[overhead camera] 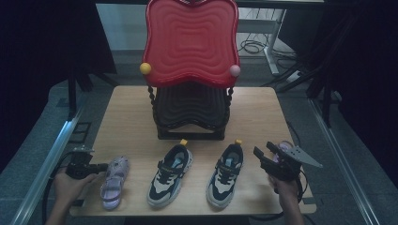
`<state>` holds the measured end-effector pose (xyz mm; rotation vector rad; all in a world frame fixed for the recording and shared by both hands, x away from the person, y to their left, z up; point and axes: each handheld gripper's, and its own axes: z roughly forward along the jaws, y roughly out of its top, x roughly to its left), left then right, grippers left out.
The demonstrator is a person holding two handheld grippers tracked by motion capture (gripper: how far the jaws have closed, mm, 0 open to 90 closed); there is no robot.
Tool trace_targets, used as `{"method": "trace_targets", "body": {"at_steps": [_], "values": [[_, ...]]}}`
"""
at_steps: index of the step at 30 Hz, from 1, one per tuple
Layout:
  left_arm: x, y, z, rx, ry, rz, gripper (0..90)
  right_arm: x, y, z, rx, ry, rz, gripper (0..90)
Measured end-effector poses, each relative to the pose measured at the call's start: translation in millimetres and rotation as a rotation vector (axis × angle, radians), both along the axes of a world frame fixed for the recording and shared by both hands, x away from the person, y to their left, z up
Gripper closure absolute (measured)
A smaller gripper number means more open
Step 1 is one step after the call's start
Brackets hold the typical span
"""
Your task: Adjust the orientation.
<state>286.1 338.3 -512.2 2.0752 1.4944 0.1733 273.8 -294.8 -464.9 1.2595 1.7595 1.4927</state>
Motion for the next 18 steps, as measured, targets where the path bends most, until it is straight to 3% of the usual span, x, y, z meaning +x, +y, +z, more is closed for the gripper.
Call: {"method": "trace_targets", "body": {"at_steps": [18], "values": [[15.4, -7.4, 0.6, -0.004, 0.008, -0.022, 89.5, 1.9, 0.1, -2.7, -0.005, 0.018, -0.013, 37.9]]}}
